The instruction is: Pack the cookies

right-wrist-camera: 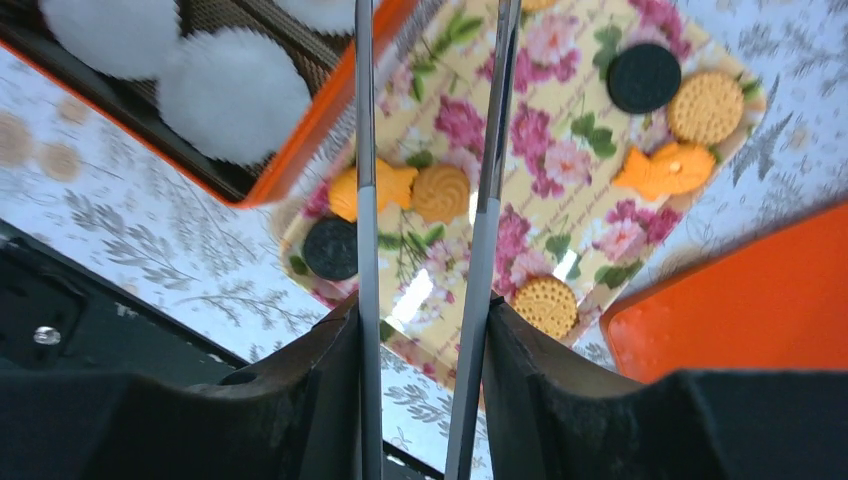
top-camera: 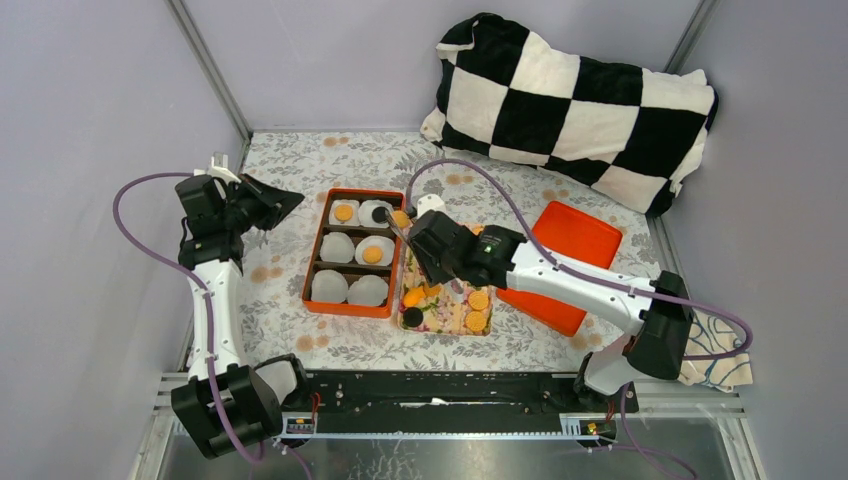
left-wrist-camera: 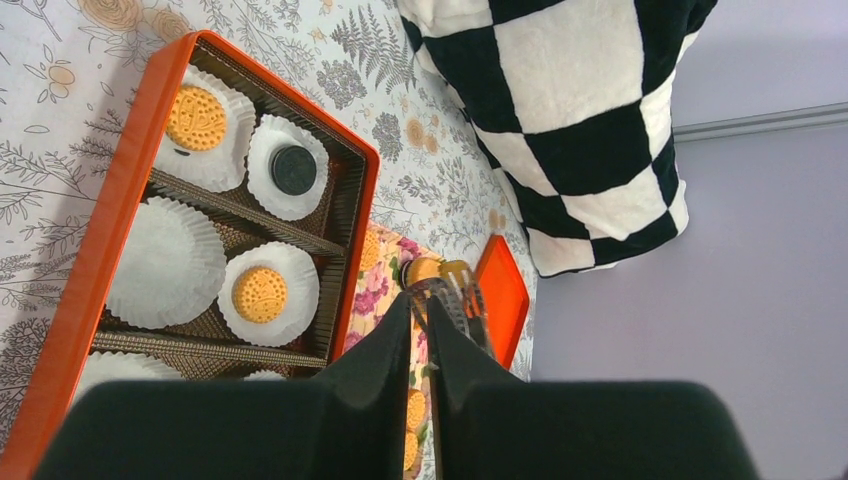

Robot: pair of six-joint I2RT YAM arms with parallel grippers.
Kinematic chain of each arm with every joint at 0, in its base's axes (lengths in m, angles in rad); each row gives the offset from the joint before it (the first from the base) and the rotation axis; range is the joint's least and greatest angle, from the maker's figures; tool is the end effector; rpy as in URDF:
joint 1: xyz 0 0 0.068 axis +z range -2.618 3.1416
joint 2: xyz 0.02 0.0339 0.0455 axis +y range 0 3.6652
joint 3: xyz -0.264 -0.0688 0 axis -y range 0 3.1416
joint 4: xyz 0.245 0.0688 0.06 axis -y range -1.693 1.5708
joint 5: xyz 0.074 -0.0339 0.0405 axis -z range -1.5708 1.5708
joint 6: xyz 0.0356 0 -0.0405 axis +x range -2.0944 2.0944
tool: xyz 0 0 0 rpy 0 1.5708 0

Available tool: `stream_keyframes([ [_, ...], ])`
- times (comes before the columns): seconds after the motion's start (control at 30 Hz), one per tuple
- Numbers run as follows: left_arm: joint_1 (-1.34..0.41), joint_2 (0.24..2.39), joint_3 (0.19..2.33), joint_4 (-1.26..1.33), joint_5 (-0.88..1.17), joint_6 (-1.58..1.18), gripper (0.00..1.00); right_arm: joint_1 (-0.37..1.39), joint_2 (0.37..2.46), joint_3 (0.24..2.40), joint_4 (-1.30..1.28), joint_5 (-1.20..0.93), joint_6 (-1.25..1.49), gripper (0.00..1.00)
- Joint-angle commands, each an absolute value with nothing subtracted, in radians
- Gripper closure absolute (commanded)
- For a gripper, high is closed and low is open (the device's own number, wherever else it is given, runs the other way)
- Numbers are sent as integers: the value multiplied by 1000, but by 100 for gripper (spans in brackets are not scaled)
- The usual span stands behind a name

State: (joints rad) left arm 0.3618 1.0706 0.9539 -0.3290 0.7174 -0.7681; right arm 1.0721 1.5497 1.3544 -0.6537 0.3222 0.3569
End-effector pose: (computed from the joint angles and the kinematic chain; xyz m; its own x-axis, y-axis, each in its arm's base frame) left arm 0.2278 0.0612 0.3328 -0.4901 -0.7453 -0.4521 -0.0729 0.5519 -0.8307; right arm 0.1714 0.2911 0.3079 -0.5925 -0.3950 -0.7021 -0.5613 0.8275 0.0081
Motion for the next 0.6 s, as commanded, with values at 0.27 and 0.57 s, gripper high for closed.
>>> stream_keyframes([
  [0.27,371,1108,1123,-397,589,-763,88,1071,1723,1612,-610,234,234,100],
  [0.57,372,1109,1154,-442,566,-713,87,1072,2006,1837,-591,101,195,100],
])
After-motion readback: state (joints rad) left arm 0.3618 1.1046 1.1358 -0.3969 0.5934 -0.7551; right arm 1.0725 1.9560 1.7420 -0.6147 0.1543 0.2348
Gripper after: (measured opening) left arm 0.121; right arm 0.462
